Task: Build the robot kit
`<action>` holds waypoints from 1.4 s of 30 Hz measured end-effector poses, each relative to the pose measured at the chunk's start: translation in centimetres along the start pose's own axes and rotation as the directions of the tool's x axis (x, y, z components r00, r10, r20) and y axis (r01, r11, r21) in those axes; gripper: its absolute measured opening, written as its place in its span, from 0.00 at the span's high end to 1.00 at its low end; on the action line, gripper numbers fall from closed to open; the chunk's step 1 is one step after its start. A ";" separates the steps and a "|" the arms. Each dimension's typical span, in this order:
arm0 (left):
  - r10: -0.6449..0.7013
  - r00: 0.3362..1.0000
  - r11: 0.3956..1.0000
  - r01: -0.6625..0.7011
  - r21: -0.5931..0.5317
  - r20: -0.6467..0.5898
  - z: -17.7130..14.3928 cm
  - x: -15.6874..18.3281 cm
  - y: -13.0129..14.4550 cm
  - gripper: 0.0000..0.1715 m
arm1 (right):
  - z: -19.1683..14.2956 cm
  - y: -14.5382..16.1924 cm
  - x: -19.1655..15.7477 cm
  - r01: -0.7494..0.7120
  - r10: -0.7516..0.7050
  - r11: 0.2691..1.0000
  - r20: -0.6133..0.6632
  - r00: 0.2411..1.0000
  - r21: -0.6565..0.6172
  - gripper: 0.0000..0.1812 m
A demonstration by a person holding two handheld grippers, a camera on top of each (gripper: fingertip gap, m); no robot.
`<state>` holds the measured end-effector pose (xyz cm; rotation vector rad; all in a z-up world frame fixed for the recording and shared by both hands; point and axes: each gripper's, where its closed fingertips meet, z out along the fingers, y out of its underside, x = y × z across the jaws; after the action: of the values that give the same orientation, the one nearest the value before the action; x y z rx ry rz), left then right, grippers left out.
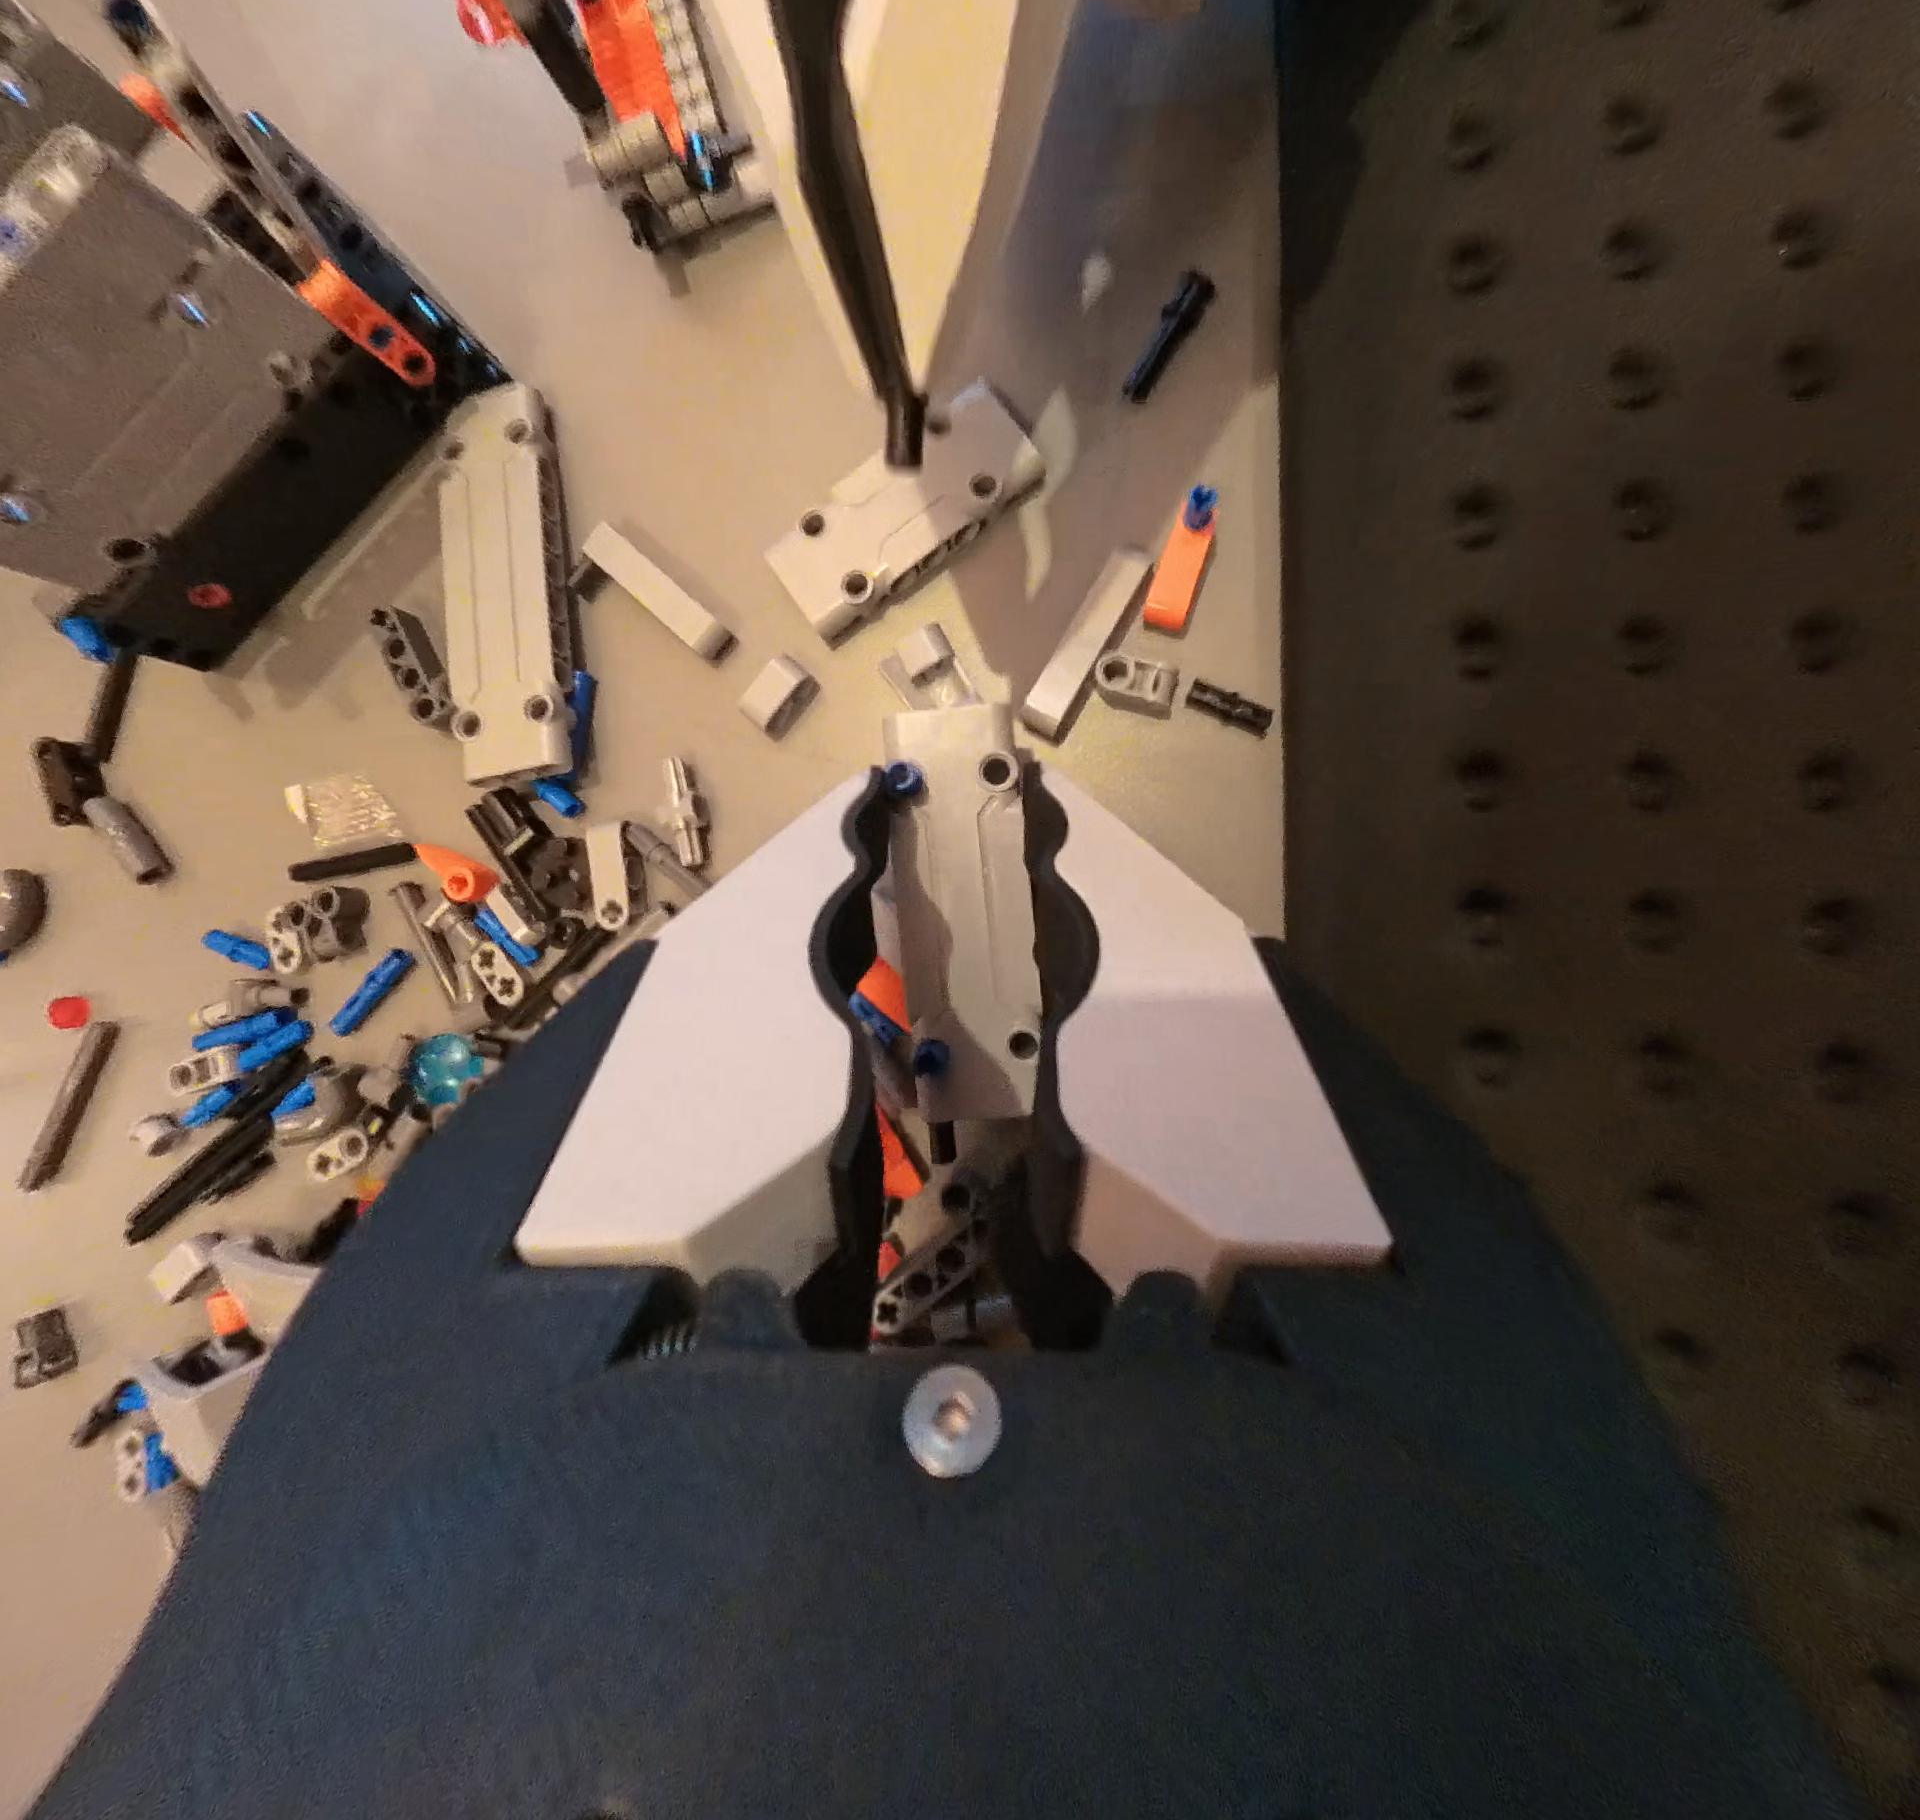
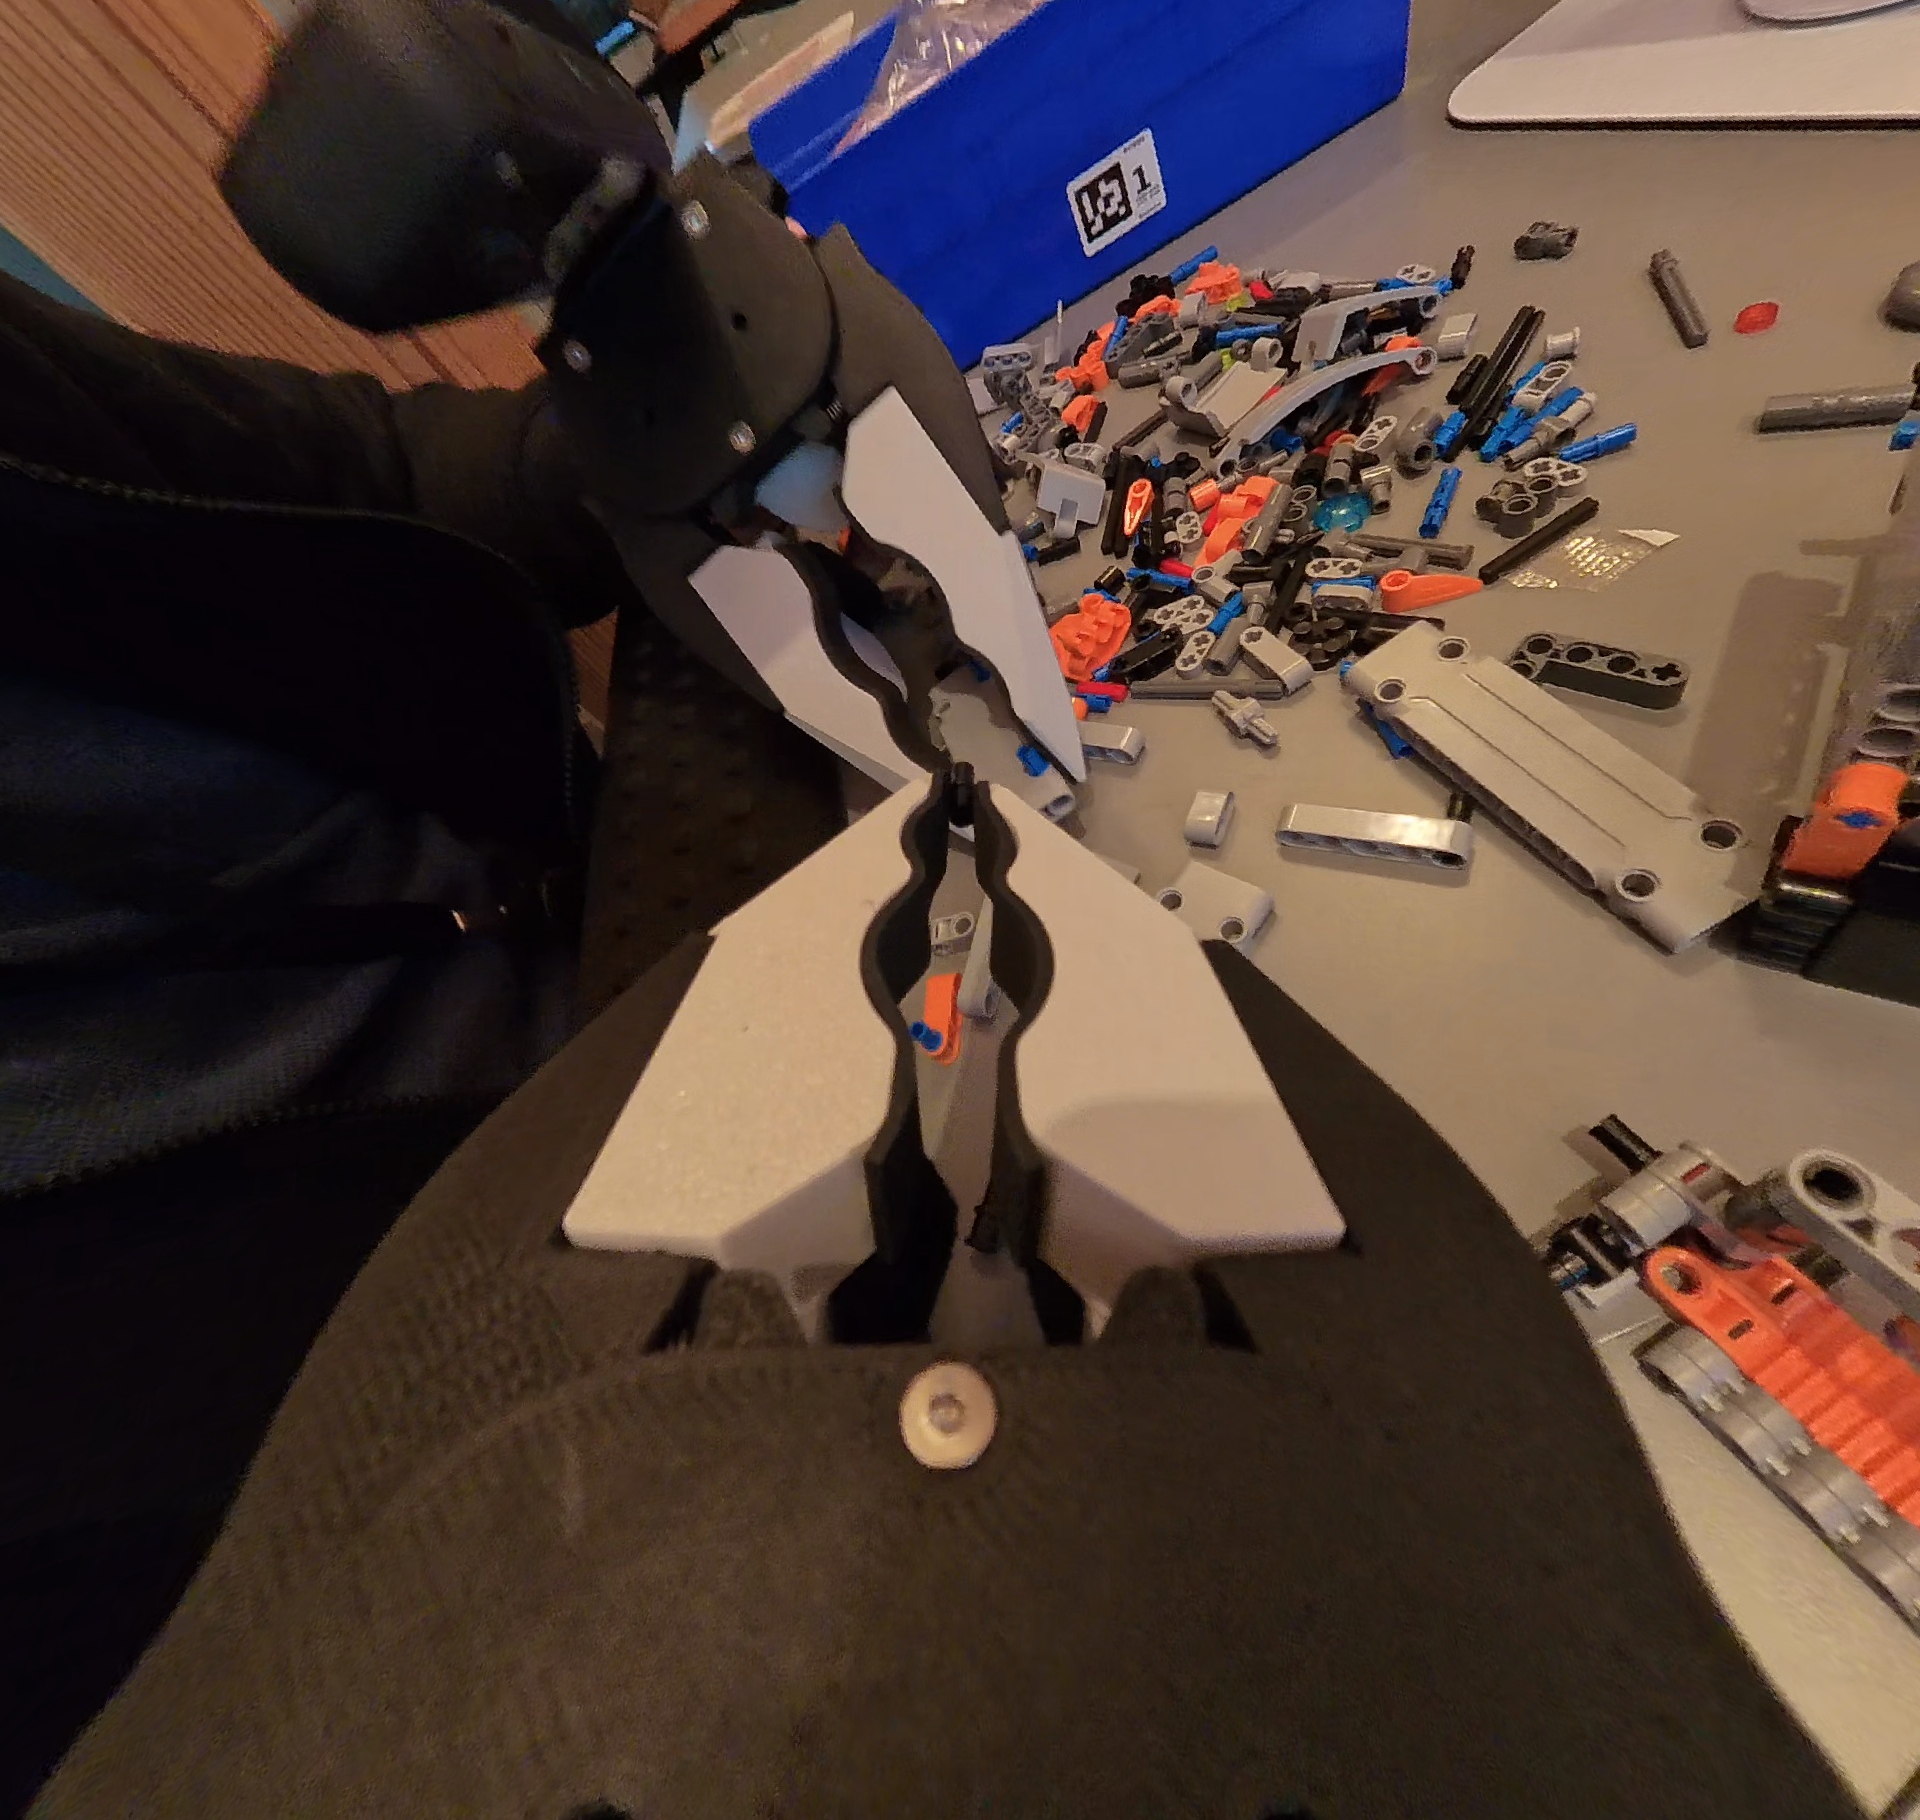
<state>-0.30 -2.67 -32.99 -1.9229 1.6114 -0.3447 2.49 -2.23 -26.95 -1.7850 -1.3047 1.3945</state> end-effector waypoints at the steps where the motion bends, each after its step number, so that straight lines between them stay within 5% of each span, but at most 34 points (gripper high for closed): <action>1: 0.001 1.000 0.999 -0.001 0.037 0.011 -0.4 -0.1 -0.7 0.86 | 0.1 0.1 0.0 0.019 -0.019 1.000 -0.013 1.000 -0.009 0.99; 7: 0.016 0.999 0.989 -0.021 0.148 0.034 -1.7 0.0 -2.7 0.87 | 0.6 0.1 0.2 0.113 -0.117 0.993 -0.100 0.988 -0.046 1.00; 24: 0.074 0.995 0.978 -0.085 0.189 0.063 -2.2 0.7 -3.8 0.87 | 0.9 0.6 -0.2 0.231 -0.242 0.966 -0.092 0.966 -0.113 1.00; 42: 0.104 0.988 0.929 -0.137 0.343 0.113 -4.9 1.3 -6.5 0.87 | -0.3 -1.9 -2.9 0.162 -0.173 0.982 0.107 0.979 0.102 1.00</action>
<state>2.47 -4.73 -25.49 -1.5416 1.4851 -0.4509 2.04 -4.03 -24.08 -1.5165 -1.3915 1.4563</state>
